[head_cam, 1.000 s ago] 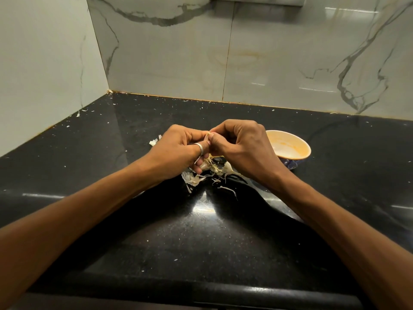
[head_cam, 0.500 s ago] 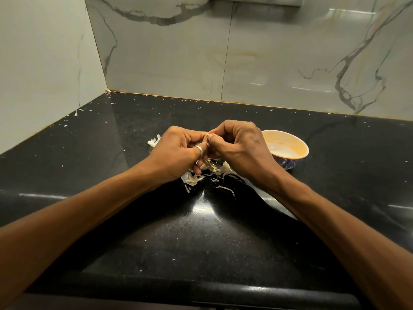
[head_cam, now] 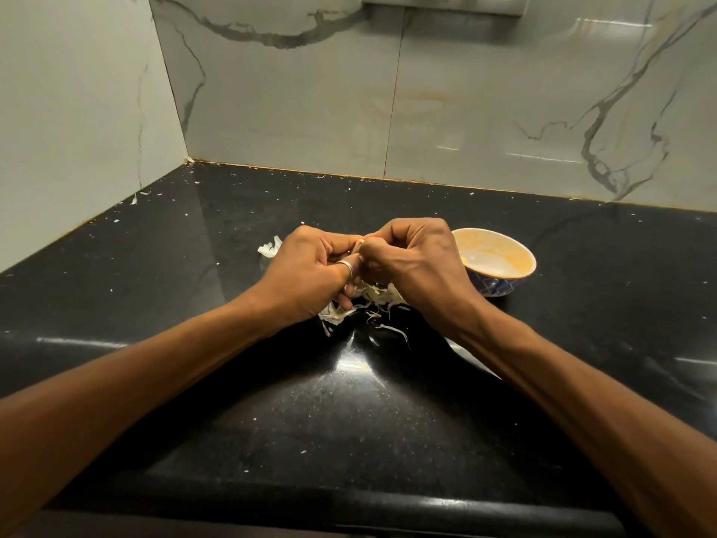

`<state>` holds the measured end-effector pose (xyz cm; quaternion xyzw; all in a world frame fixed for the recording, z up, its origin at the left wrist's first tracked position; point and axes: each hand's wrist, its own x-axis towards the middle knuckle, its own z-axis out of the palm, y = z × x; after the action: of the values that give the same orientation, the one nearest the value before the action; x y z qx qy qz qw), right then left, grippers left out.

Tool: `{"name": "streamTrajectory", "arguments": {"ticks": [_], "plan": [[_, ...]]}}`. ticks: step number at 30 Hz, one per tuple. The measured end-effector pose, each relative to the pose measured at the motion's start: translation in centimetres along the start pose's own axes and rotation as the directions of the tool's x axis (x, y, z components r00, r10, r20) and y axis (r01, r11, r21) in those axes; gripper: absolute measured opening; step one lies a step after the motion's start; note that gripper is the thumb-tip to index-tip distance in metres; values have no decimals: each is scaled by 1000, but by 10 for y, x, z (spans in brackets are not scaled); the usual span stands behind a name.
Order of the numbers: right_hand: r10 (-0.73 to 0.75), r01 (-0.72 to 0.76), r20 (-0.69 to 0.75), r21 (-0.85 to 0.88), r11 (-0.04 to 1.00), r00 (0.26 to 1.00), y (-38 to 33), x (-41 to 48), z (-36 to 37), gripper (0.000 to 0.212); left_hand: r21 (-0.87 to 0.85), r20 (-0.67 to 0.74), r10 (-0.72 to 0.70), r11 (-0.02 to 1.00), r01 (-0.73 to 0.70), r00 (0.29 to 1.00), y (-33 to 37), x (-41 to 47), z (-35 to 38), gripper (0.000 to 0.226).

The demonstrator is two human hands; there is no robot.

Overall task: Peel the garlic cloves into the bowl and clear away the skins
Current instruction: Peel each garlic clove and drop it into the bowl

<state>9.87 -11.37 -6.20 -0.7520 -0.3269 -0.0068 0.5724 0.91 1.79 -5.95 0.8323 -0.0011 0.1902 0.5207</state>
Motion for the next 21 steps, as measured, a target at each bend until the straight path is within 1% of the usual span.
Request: {"name": "streamTrajectory", "arguments": {"ticks": [8, 13, 18, 21], "plan": [[10, -9, -26, 18, 1000, 1000, -1, 0, 3, 38, 26, 3, -6, 1000, 5, 1000, 1, -1, 0, 27], [0, -1, -56, -4, 1000, 998, -4, -2, 4, 34, 35, -6, 5, 999, -5, 1000, 0, 0, 1, 36], [14, -12, -82, 27, 1000, 997, -1, 0, 7, 27, 47, -19, 15, 999, -14, 1000, -3, 1, 0, 42], [8, -6, -108, 19, 1000, 994, -1, 0, 9, 29, 42, -19, 17, 999, -16, 1000, -3, 2, 0, 38]]}}
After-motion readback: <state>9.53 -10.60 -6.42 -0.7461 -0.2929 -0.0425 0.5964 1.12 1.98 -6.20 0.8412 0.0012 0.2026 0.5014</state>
